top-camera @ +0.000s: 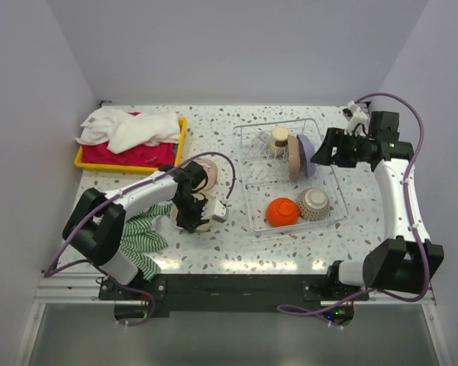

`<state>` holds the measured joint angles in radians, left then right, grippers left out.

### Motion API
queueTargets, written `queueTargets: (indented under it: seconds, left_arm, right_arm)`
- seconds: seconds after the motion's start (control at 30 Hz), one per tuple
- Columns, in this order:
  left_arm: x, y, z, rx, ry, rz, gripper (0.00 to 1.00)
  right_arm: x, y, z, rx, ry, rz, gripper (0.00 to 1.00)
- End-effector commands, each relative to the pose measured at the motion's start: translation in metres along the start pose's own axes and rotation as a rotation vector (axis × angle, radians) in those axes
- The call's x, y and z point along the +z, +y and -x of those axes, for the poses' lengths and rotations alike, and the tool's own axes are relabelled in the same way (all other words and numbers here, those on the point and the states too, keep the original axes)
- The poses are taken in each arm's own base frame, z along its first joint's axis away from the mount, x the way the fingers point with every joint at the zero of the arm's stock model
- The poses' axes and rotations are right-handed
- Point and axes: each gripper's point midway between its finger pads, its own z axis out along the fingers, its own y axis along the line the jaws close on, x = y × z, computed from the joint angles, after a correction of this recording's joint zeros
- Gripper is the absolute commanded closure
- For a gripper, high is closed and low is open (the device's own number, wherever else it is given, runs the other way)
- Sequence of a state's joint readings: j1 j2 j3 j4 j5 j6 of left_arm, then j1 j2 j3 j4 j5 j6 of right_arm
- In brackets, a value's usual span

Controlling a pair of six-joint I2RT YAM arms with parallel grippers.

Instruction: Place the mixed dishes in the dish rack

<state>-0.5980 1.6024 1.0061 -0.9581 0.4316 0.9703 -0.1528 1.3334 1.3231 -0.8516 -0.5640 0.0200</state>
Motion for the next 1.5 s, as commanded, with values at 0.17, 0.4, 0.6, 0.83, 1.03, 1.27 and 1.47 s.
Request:
queueTargets:
  seconds: [0.17, 0.4, 0.6, 0.83, 1.03, 1.27, 1.47]
  left_arm:
    - [-0.023, -0.018, 0.03, -0.004, -0.099, -0.066, 0.93]
    - [-0.053, -0.011, 0.036, -0.039, -0.068, 0.021, 0.99]
    - [-0.097, 0.019, 0.049, -0.08, -0.065, 0.255, 1.0]
    - [-0.162, 0.055, 0.101, -0.145, -0.206, 0.391, 1.0]
    - [-0.22, 0.097, 0.203, -0.171, -0.605, 0.419, 1.0]
    - [-0.256, 0.106, 0.287, -0.317, -1.117, 0.058, 1.0]
    - [-0.26, 0.123, 0.291, -0.601, -1.441, -0.228, 1.0]
  right_arm:
    - [-0.008, 0.006, 0.007, -0.018, -0.051, 0.005, 0.31]
    - [-0.01, 0.007, 0.01, -0.017, -0.056, 0.004, 0.31]
    - [-0.01, 0.008, 0.015, -0.016, -0.065, 0.005, 0.3]
    - [-0.017, 0.007, 0.022, -0.034, -0.057, -0.022, 0.3]
    - [-0.015, -0.003, 0.027, -0.03, -0.031, -0.065, 0.3]
    - [-0.016, -0.02, 0.027, -0.072, 0.033, -0.145, 0.3]
    - [-0.024, -0.031, 0.03, -0.081, 0.06, -0.222, 0.3]
